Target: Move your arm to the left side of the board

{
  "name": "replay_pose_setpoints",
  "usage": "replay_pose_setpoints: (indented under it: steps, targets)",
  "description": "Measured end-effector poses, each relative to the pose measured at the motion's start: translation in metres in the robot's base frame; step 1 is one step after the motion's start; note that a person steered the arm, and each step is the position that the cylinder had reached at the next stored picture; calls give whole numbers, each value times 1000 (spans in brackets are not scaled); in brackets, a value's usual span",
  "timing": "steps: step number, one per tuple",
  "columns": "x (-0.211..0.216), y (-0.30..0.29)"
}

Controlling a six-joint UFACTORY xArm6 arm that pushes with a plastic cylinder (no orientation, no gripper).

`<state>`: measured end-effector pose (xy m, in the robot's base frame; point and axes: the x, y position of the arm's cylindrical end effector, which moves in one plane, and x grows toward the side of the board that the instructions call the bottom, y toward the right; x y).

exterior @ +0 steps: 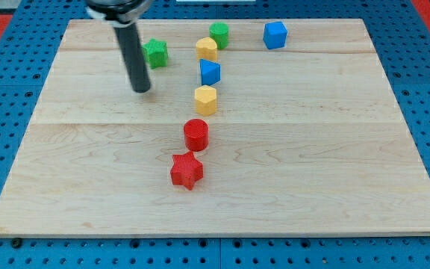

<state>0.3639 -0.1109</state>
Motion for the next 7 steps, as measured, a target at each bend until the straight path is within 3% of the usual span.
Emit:
replay_pose_setpoints:
  steps: [2,4,5,7]
  targets:
    - [-93,-6]
    - [-74,-145]
    - [-76,-181]
    - [-75,-194]
